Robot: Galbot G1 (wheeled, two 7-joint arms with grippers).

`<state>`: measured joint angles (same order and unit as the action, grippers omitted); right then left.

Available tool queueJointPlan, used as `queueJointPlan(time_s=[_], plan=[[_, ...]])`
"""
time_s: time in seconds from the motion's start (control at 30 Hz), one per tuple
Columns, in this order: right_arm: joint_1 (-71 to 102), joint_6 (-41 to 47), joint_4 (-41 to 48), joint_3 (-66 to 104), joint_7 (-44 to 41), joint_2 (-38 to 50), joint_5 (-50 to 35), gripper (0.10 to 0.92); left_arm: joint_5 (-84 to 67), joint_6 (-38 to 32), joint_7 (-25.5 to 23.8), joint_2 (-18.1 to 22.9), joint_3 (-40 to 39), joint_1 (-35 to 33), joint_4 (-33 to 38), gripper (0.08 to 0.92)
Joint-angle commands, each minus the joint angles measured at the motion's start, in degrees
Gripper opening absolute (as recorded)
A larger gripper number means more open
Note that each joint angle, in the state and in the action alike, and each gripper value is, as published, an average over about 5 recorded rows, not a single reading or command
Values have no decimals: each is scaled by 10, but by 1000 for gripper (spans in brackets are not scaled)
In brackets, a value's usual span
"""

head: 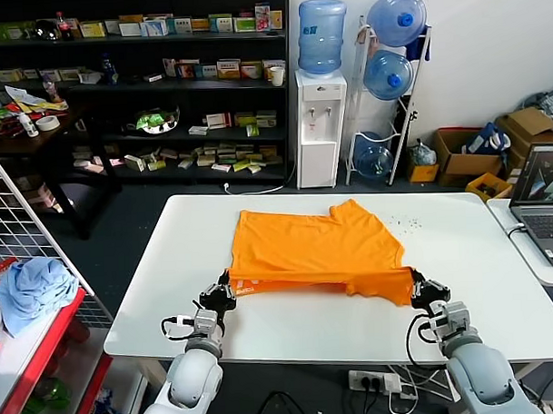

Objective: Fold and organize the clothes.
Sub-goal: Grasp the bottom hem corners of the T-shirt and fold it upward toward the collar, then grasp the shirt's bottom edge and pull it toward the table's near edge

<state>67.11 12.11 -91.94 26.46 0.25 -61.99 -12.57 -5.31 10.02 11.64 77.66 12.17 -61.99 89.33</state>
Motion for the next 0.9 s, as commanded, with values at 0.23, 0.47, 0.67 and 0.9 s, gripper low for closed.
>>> queueJointPlan(time_s=[0.23, 0.47, 0.67, 0.9], plan=[[-105, -4, 102, -67, -10, 0, -16, 126, 0, 7, -6, -12, -36, 78, -68, 96], [-88, 15, 89, -60, -11, -14, -27, 267, -9, -47, -11, -17, -28, 52, -52, 188], [-22, 67, 12, -33, -6, -6, -29, 440, -46, -45, -7, -27, -19, 6, -7, 369], [37, 82, -22, -4, 3, -3, -27, 639, -73, -24, 6, -22, -17, -24, 13, 577]])
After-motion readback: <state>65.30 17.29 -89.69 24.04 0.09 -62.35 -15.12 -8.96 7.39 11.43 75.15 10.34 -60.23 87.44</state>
